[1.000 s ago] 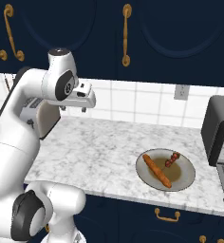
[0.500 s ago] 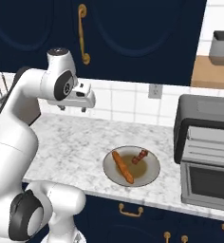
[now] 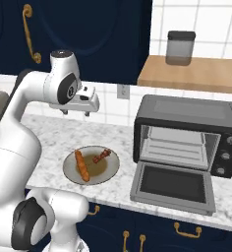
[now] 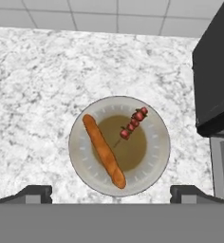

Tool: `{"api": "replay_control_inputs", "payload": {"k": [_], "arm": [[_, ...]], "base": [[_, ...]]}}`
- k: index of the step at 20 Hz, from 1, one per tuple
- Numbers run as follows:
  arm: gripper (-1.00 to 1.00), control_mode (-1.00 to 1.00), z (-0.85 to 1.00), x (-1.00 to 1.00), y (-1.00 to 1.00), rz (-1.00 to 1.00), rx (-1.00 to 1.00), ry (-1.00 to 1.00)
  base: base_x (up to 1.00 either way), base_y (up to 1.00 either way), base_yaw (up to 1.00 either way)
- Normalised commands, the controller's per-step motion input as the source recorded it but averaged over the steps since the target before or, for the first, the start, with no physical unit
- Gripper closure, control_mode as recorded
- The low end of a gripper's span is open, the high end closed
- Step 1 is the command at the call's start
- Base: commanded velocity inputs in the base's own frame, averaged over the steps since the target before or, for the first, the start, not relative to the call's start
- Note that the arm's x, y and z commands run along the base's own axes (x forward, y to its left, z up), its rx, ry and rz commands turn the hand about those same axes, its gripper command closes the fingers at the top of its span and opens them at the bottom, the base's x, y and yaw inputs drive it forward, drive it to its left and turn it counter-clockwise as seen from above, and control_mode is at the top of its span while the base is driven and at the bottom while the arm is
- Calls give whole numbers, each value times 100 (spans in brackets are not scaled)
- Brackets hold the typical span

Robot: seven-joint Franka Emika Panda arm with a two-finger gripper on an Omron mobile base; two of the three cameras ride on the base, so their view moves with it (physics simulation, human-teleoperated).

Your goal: Pick up the kebab skewer and baguette bread, and place them inside the toaster oven. Close the toaster oven door and start by setting the timer.

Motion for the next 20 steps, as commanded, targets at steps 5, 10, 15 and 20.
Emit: {"api": "replay_control_inputs", "payload": {"k": [5, 10, 15, 20], "arm": [[-100, 100, 0, 0, 0, 0, 0, 0], [-100, 100, 0, 0, 0, 0, 0, 0], [-100, 100, 0, 0, 0, 0, 0, 0], [-100, 100, 0, 0, 0, 0, 0, 0]], "base": [[1, -62, 0], [2, -24, 0], [0, 0, 0], [0, 0, 0]]}}
